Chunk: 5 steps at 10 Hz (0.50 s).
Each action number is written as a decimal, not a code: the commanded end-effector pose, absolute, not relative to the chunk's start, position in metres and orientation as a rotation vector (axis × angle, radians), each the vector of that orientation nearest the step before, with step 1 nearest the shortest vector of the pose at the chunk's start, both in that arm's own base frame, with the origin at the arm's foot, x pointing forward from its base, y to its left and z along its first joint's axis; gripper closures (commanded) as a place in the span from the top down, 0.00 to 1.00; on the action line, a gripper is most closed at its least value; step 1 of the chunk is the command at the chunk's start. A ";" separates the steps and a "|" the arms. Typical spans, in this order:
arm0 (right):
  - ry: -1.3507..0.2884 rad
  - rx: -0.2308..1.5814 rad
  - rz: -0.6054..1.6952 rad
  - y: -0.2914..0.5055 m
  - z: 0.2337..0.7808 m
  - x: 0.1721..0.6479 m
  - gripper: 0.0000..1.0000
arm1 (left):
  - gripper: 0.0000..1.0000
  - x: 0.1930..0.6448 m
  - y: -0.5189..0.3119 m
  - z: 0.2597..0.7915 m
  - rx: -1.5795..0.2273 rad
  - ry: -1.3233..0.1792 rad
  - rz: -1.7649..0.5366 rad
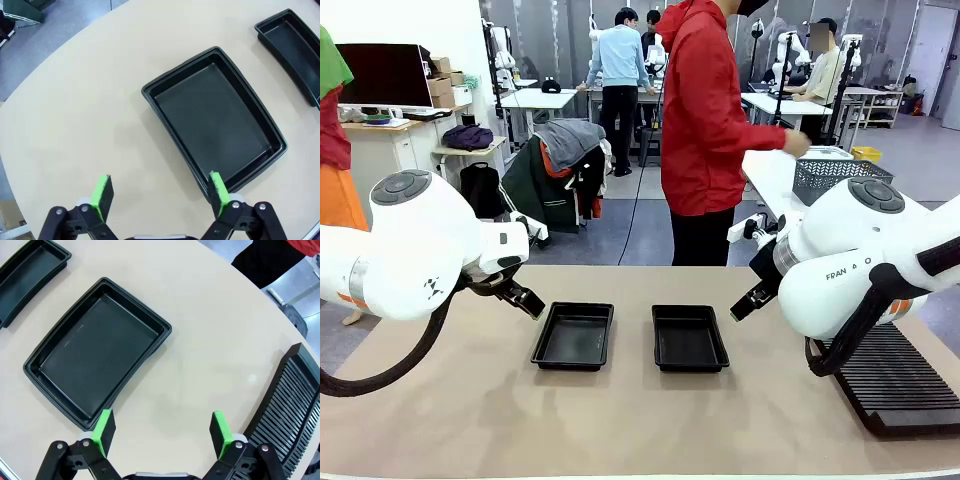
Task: Inspect and transfer BCBs to ESD trays.
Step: Pick up the Blank PCB from the PCB Rack and place it in the left ESD tray.
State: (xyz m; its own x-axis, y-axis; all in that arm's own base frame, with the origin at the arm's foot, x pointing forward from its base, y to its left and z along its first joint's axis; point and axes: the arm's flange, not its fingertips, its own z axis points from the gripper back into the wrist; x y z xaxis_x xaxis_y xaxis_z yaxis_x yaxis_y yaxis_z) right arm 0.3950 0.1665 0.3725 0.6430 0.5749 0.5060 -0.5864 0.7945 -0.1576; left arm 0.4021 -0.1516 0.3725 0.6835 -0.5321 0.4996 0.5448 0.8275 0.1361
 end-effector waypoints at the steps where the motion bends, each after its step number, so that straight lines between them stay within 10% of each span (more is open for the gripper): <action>1: -0.569 0.022 0.662 0.166 0.373 0.395 1.00 | 1.00 0.402 -0.152 0.372 -0.024 -0.552 -0.604; 5: -0.569 0.022 0.662 0.166 0.373 0.395 1.00 | 1.00 0.402 -0.152 0.372 -0.024 -0.552 -0.604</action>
